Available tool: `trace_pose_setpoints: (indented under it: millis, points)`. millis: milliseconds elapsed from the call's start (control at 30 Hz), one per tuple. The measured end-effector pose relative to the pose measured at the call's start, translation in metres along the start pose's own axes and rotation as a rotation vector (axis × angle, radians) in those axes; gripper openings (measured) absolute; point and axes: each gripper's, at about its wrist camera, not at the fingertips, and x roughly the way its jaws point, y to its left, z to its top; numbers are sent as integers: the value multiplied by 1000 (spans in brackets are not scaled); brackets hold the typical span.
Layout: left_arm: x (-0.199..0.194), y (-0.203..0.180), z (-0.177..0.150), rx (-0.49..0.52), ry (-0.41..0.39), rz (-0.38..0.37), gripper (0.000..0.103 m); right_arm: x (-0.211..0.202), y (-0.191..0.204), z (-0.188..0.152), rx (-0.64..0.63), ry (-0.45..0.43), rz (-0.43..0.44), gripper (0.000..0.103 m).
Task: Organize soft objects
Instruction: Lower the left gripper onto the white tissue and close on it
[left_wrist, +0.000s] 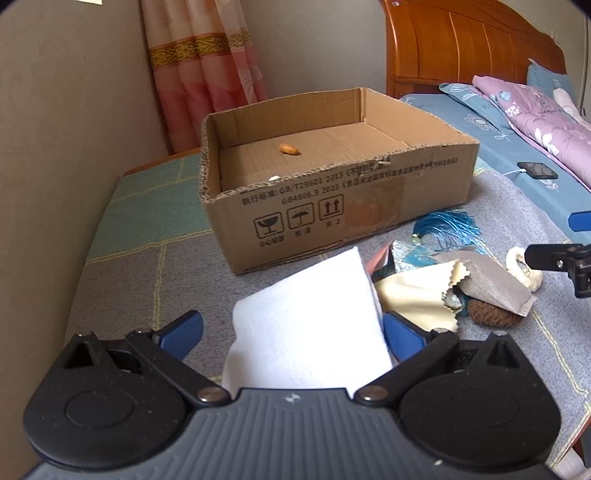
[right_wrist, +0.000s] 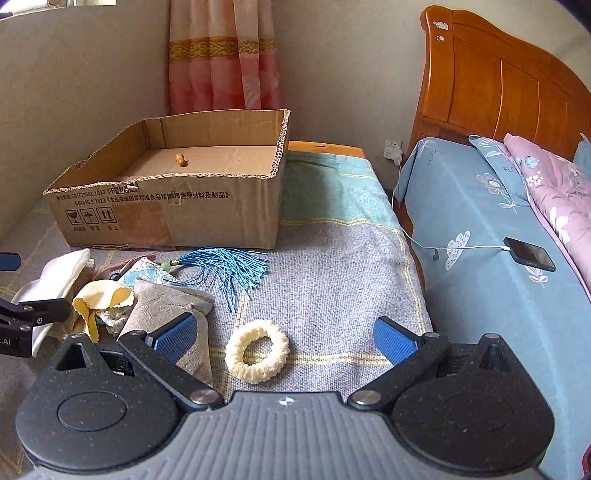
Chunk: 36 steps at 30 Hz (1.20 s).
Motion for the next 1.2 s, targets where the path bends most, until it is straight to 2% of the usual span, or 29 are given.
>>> trace_pose_setpoints:
  millis: [467,700,967,1067,1200]
  points:
    - [1,46,-10,-92,21,123,102,3,1,0,4,11,10,103]
    - [16,56,-19,-132,88,118,102,12,-3,-5,2,40,21,103]
    - [15,54,-20,-135,87,110,102,19,-8,-18,-31,61,19,103]
    - [11,53,-19,-134,83,93,102,21,-7,-21,-44,56,28,100]
    - [2,51,-21,-125,70,79,102,23,-3,-22,-72,40,29,91]
